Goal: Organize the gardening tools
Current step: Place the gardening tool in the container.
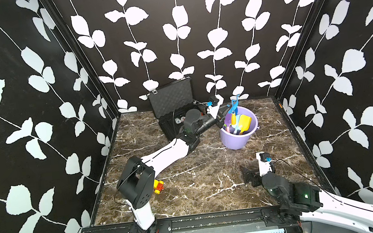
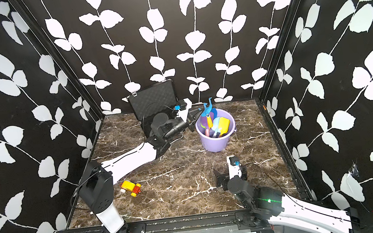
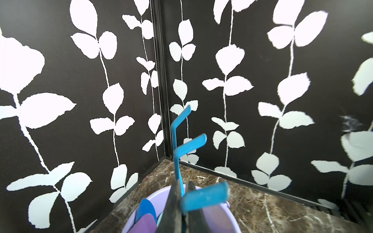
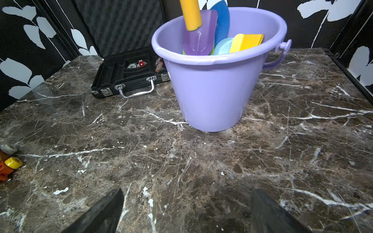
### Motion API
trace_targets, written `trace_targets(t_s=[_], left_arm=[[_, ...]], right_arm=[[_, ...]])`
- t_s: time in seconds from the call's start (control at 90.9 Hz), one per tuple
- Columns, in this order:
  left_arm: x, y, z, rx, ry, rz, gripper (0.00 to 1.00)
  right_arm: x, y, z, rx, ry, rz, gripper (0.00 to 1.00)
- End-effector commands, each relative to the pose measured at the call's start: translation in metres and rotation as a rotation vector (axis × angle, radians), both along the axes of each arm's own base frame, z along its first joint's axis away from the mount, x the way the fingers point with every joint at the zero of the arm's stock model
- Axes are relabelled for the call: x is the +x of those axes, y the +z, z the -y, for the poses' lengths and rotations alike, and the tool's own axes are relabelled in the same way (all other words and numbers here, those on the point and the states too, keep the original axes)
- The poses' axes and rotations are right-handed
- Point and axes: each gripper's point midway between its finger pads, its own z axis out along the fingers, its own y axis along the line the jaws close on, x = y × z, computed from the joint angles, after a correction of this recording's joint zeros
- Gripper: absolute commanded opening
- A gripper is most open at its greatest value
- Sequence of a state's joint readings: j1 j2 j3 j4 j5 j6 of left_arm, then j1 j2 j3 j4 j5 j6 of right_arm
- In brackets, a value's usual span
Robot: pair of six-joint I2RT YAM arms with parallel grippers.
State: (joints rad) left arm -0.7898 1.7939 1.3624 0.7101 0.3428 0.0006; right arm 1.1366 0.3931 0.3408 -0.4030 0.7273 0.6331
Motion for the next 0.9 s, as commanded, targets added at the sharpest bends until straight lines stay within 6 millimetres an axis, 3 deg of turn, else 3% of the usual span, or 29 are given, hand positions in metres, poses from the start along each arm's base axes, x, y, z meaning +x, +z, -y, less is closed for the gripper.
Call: trace_targets(t_s=[0.0, 0.308, 0.484, 0.682, 0.891], left_arm=[[0.006, 0.015, 0.005, -0.009, 0.022, 0.066, 0.0], [0.032, -0.065, 0.027, 0.102, 0.043, -0.032, 0.0], [0.036, -0.09, 0.033, 0.135, 0.034, -0.066, 0.0], [0.035, -0.098, 0.034, 0.154, 0.028, -0.085, 0.41], [0.023, -0.074, 0.016, 0.15, 0.05, -0.065, 0.72]], right_arm=[[-0.001, -0.009, 0.011, -0.026, -0.034, -0.006, 0.99], [-0.001, -0.007, 0.011, -0.046, -0.04, -0.021, 0.99], [0.002, -0.006, 0.022, -0.084, -0.105, -0.028, 0.99], [0.003, -0.004, 0.025, -0.122, -0.112, -0.025, 0.99], [0.005, 0.004, 0.031, -0.145, -0.14, -0.006, 0.99]])
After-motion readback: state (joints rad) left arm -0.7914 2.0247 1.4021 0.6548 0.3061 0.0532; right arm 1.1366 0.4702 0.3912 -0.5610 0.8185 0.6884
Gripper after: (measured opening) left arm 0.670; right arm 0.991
